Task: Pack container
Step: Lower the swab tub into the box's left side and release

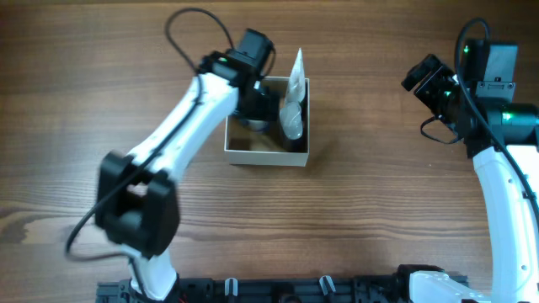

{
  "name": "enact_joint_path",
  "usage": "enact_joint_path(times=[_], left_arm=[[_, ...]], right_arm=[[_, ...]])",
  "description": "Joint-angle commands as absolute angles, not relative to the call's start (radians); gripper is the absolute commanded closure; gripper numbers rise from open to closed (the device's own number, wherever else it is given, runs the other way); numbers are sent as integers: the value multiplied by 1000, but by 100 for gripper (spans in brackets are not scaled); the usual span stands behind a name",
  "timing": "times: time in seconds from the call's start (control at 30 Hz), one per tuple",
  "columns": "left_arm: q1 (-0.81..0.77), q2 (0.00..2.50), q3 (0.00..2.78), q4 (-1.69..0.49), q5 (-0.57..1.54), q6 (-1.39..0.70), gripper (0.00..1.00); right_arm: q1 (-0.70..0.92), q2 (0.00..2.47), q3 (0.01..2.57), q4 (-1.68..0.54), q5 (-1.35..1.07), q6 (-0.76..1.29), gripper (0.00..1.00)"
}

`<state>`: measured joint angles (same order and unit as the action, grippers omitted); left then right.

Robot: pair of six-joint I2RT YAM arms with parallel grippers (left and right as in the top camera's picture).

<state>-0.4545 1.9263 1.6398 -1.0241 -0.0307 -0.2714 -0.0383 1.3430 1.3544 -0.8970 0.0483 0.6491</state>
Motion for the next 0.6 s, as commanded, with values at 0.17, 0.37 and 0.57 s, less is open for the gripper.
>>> enact_joint_path(times=[0.17,0.37,0.57], left_arm=[[-162,1673,1670,-1157,-77,-265,0],[-33,1738,1540,-1169,-50,-160,4],[-10,1857,1404,-1048,-49,-160,21]], right_arm=[[-38,1352,1367,-894,39,632,0],[-38,1352,1367,-894,39,632,0],[-38,1352,1367,-894,39,632,0]])
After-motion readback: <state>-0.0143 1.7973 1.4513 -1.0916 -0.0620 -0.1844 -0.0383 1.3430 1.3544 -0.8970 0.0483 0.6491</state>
